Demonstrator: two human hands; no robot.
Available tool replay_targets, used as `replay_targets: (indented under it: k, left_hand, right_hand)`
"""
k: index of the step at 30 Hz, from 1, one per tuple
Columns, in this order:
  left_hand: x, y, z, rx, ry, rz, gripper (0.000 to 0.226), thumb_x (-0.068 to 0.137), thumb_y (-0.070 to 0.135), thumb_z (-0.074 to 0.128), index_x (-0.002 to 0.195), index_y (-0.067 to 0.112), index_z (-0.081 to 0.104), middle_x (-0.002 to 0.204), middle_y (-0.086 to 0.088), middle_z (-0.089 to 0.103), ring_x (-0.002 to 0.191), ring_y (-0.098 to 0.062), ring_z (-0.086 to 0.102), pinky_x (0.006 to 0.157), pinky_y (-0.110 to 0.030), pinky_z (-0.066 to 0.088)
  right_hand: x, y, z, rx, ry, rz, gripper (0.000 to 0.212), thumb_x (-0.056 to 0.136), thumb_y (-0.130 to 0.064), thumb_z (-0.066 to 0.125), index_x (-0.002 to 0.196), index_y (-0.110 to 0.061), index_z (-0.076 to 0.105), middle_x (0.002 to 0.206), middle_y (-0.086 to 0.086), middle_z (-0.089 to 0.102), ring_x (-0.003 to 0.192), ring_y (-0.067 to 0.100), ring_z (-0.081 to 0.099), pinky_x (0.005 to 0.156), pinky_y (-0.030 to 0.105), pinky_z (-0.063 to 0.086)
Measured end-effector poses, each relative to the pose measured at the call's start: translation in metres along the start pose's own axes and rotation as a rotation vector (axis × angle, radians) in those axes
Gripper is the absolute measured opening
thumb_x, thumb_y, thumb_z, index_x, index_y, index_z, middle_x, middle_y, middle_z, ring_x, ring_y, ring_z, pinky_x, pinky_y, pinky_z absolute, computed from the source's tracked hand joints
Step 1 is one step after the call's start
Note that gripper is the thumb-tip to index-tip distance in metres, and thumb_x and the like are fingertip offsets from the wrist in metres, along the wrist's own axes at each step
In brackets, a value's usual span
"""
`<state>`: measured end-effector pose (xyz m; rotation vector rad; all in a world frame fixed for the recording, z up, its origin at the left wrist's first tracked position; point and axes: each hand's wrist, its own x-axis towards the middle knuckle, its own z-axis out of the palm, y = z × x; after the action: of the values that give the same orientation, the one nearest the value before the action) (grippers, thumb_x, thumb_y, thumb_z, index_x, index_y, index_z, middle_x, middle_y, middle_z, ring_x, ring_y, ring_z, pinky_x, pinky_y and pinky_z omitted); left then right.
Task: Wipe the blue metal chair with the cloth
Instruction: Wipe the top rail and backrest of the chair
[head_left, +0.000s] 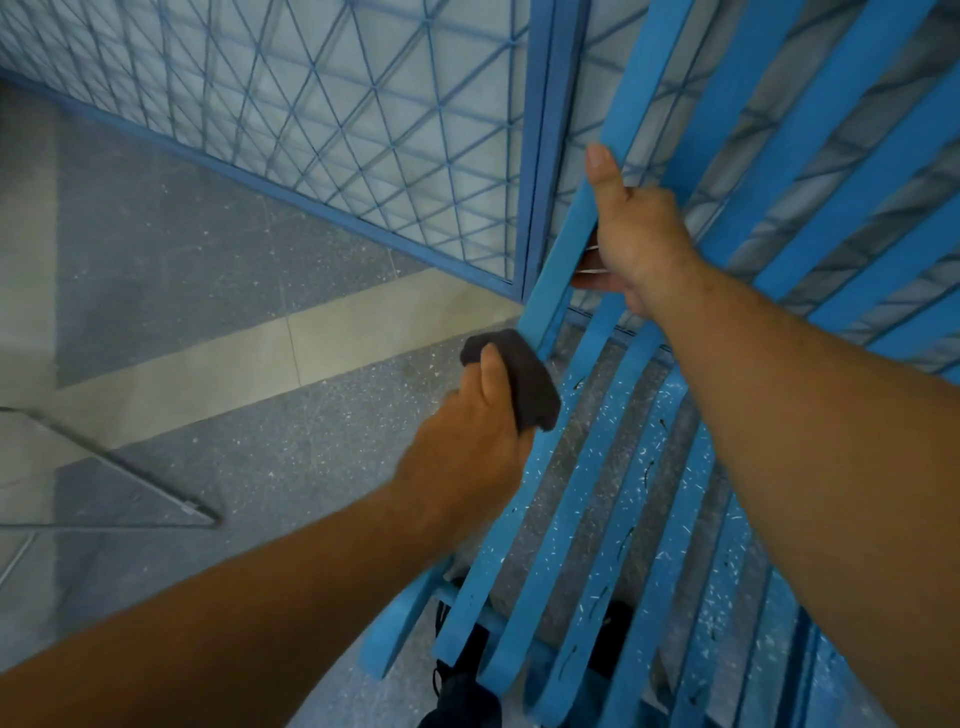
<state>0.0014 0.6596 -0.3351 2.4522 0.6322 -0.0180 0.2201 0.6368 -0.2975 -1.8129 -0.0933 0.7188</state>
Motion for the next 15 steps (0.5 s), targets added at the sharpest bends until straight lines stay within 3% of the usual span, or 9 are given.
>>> replay_targets:
  k: [2,5,8,10,13,15]
  left_hand:
    - [-0.009,0.0,0.002,0.001,0.012,-0.04,0.059,0.098,0.04,0.047,0.144,0.012,0.022,0.109,-0.002,0.053,0.076,-0.011,0.056,0.061,-0.028,0.053]
    - [-0.007,0.003,-0.001,-0.147,-0.022,-0.291,0.034,0.094,0.051,0.05,0.111,0.022,0.046,0.077,0.008,0.058,0.059,-0.006,0.057,0.048,-0.021,0.045]
    - [0.017,0.007,-0.005,-0.189,-0.088,-0.446,0.053,0.083,0.07,0.05,0.075,0.018,0.059,0.058,0.005,0.06,0.05,-0.009,0.058,0.047,-0.023,0.043]
    - [0.036,0.013,-0.01,-0.227,-0.117,-0.487,0.06,0.081,0.072,0.049,0.064,0.015,0.061,0.054,0.001,0.059,0.05,-0.014,0.058,0.048,-0.024,0.042]
    - [0.05,0.019,-0.013,-0.281,-0.093,-0.434,0.054,0.085,0.066,0.05,0.072,0.015,0.061,0.06,0.0,0.06,0.056,-0.016,0.059,0.049,-0.026,0.042]
    - [0.04,0.021,-0.01,-0.182,-0.03,-0.328,0.042,0.091,0.057,0.049,0.098,0.016,0.055,0.075,0.003,0.06,0.063,-0.015,0.058,0.049,-0.027,0.041]
  right_hand:
    - [0.0,0.0,0.0,-0.012,-0.006,0.0,0.054,0.088,-0.066,0.05,0.083,-0.014,0.062,0.081,0.005,0.073,0.072,0.02,0.073,0.065,0.045,0.061]
    - [-0.002,-0.001,-0.001,-0.025,-0.011,0.008,0.053,0.088,-0.066,0.05,0.086,-0.015,0.063,0.084,0.005,0.074,0.073,0.02,0.073,0.066,0.044,0.061]
    - [-0.006,-0.001,0.004,0.014,0.007,0.025,0.051,0.09,-0.064,0.048,0.089,-0.015,0.062,0.088,0.006,0.072,0.078,0.022,0.073,0.065,0.044,0.061]
    - [-0.009,0.0,0.01,0.065,0.029,0.039,0.047,0.093,-0.061,0.046,0.09,-0.016,0.06,0.091,0.007,0.069,0.082,0.023,0.071,0.063,0.043,0.061]
    - [-0.014,0.011,0.021,0.154,0.046,0.048,0.038,0.096,-0.055,0.046,0.092,-0.019,0.058,0.092,0.01,0.067,0.085,0.027,0.069,0.063,0.039,0.06]
    - [-0.021,0.021,0.028,0.236,0.042,0.071,0.031,0.098,-0.048,0.047,0.095,-0.019,0.057,0.094,0.01,0.067,0.088,0.027,0.07,0.071,0.04,0.06]
